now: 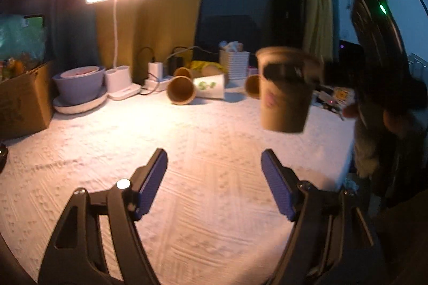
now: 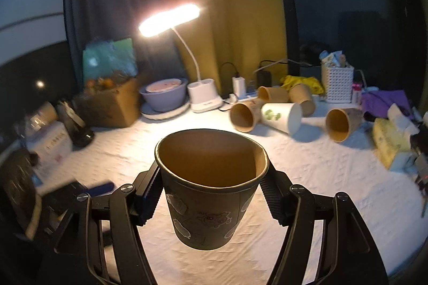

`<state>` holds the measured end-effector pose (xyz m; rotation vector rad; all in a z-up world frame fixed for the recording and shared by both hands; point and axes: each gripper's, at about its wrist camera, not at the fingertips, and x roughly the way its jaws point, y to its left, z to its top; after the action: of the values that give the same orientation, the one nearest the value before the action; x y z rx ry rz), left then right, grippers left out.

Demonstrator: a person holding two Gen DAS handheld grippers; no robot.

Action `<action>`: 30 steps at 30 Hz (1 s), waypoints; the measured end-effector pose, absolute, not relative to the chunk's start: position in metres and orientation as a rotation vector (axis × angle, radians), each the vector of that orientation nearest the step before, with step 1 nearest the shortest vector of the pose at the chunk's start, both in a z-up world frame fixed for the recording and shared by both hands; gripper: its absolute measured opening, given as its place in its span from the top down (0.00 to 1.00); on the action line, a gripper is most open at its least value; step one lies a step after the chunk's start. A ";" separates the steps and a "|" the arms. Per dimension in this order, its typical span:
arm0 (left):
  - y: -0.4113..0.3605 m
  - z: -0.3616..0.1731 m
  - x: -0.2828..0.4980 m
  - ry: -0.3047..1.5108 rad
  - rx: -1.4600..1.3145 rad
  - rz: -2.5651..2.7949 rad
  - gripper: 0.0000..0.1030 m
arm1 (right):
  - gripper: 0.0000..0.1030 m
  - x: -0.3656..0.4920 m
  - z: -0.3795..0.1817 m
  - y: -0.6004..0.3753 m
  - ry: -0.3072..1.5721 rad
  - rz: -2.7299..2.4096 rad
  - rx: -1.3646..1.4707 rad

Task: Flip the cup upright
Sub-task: 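Open the left tool and pull it away while the right tool holds the cup upright, then lower the upright cup onto the tablecloth with the right tool and open it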

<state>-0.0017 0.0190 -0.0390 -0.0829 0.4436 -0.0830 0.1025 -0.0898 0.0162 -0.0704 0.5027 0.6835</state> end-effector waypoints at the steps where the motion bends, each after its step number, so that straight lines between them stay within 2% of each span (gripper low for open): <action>1: 0.023 -0.039 0.002 0.444 -0.092 -0.079 0.28 | 0.32 0.104 0.012 -0.089 0.495 0.665 -0.094; 7: 0.044 -0.042 0.026 0.464 -0.208 -0.033 0.28 | 0.32 0.120 -0.015 -0.081 0.503 0.586 -0.169; 20: 0.063 -0.050 0.037 0.467 -0.280 0.018 0.28 | 0.32 0.136 -0.046 -0.060 0.565 0.493 -0.244; 30: 0.066 -0.051 0.038 0.473 -0.297 0.021 0.28 | 0.32 0.123 -0.048 -0.063 0.546 0.475 -0.272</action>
<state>0.0377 0.0658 -0.0510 -0.2965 0.4731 0.0206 0.1228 -0.0634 -0.0482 -0.2717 0.5455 0.4755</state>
